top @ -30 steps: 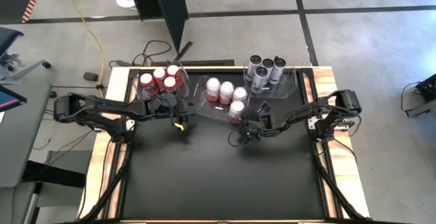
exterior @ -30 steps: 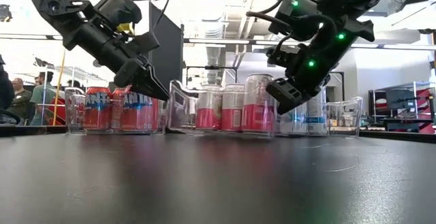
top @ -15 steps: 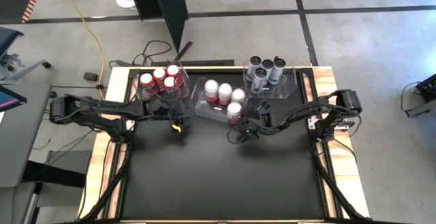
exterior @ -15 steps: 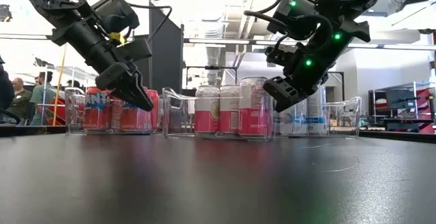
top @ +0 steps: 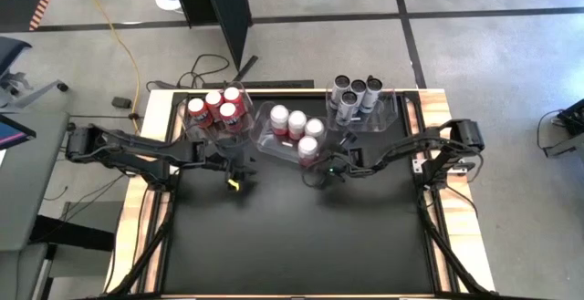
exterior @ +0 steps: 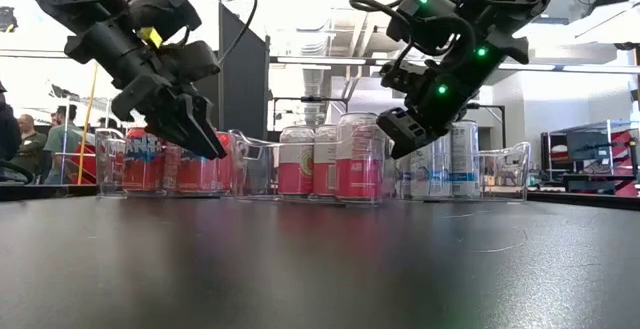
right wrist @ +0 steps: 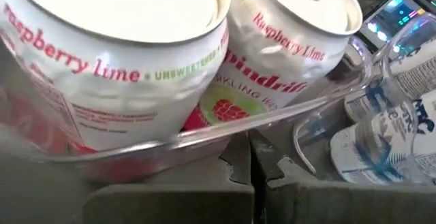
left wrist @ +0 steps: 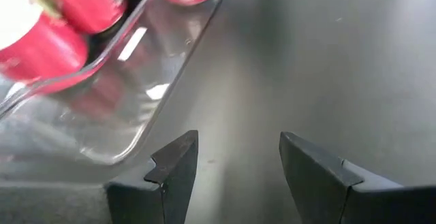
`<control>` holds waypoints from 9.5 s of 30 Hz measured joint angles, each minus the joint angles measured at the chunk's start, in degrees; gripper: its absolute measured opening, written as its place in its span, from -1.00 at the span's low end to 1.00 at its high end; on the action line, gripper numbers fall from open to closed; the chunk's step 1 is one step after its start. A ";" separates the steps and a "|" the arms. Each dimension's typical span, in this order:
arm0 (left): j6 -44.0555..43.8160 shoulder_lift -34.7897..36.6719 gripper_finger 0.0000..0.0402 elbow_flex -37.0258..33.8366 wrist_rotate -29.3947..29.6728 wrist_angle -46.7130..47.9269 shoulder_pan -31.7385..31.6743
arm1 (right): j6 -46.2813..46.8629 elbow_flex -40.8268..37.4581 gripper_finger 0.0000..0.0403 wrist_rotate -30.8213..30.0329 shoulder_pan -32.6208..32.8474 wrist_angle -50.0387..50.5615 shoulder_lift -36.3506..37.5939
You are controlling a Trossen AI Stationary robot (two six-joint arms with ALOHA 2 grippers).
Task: Sort soda cans
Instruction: Move the bottom transparent bin between the top transparent bins
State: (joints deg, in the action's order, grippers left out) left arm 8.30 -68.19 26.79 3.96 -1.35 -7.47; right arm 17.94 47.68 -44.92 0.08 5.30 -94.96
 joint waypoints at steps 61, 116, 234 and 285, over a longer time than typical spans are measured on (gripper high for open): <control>5.99 -1.90 0.01 0.00 -7.26 -14.34 0.36 | -6.51 0.04 -1.00 19.35 -7.08 -6.25 0.08; -30.64 11.67 -0.16 -3.61 11.59 25.39 7.46 | -10.86 0.04 -1.00 17.45 -14.89 -7.44 0.04; -12.09 -23.43 -0.16 -3.65 14.30 -45.78 -9.85 | -30.43 0.87 -1.00 31.40 -13.62 -19.49 0.04; -5.87 -24.26 -0.16 1.22 27.63 -38.22 -0.73 | -32.85 0.90 -1.00 20.21 -13.69 -14.65 0.00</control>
State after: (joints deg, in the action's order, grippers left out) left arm 2.43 -92.44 28.01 31.60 -39.57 -8.20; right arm -14.91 48.58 -24.71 -13.61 -9.35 -94.96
